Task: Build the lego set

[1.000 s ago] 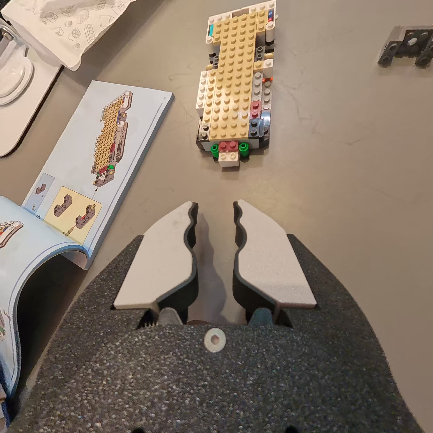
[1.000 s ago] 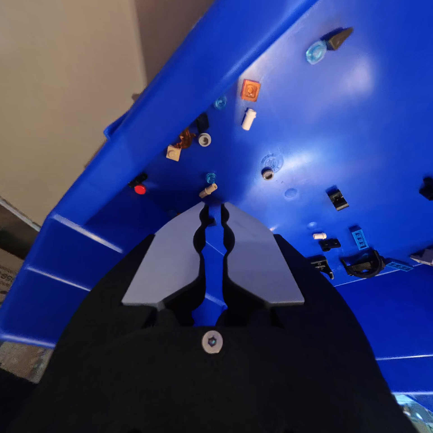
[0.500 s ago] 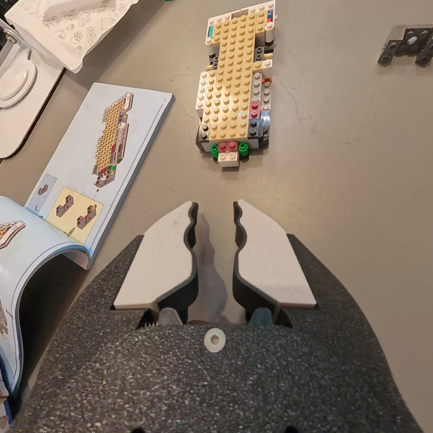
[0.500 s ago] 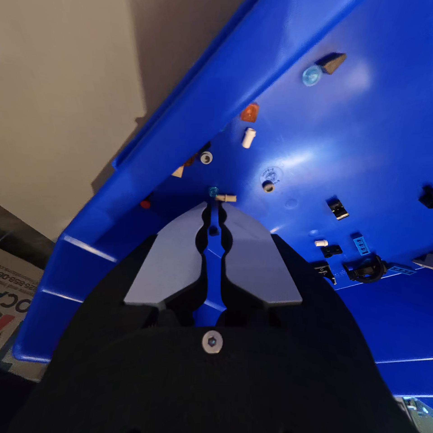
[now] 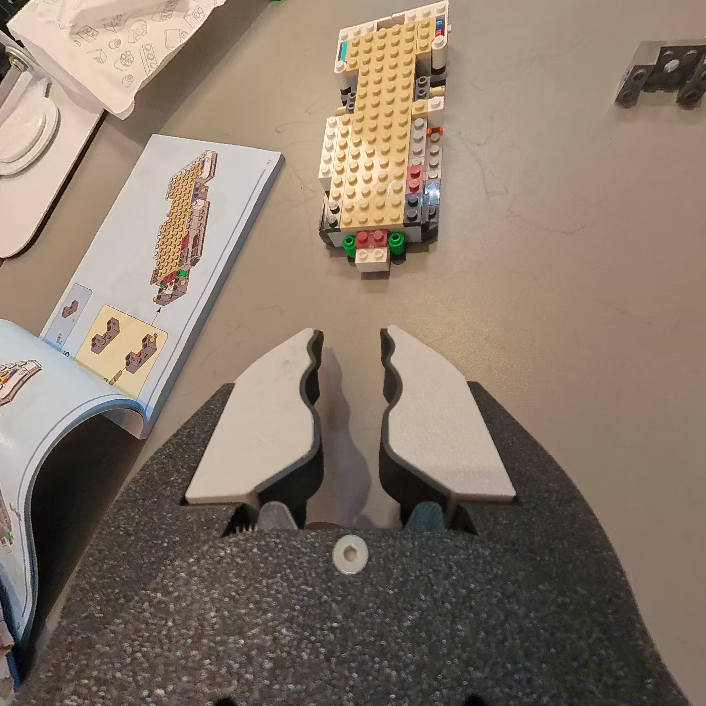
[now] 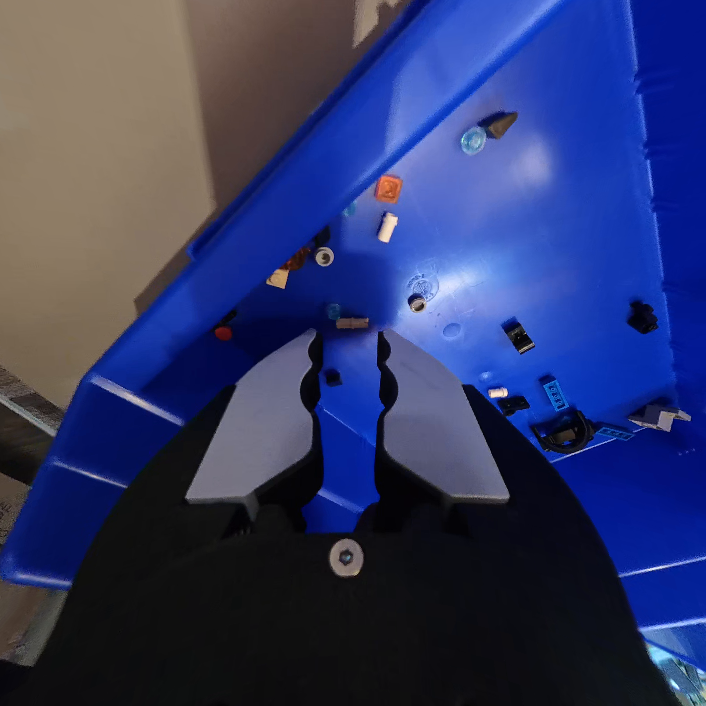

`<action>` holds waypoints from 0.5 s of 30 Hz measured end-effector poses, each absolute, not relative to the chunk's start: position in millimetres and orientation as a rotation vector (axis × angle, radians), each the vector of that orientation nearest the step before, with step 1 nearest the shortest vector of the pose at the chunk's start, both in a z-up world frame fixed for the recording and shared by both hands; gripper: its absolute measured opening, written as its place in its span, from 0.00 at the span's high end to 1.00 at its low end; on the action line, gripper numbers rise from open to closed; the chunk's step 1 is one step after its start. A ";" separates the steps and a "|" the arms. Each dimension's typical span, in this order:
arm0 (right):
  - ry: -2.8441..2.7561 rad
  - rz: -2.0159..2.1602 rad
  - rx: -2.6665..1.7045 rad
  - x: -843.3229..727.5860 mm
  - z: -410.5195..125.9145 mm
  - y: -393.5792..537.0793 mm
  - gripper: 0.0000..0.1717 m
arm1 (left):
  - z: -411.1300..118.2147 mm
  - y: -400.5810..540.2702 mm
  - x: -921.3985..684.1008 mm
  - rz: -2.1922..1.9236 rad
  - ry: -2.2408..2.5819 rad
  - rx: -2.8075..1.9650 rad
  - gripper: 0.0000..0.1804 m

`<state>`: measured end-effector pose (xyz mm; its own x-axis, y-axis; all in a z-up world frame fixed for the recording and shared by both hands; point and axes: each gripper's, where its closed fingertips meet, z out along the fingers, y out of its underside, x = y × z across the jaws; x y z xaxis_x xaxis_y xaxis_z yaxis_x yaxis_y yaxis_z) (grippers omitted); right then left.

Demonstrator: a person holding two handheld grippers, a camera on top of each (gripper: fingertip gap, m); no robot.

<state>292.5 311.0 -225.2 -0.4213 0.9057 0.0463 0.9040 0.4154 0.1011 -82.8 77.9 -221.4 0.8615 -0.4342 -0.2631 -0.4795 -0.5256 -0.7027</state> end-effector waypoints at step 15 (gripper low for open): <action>2.619 0.196 1.679 292.2 -224.3 316.2 0.91 | -221.0 77.9 -83.0 0.079 0.660 -2.193 0.83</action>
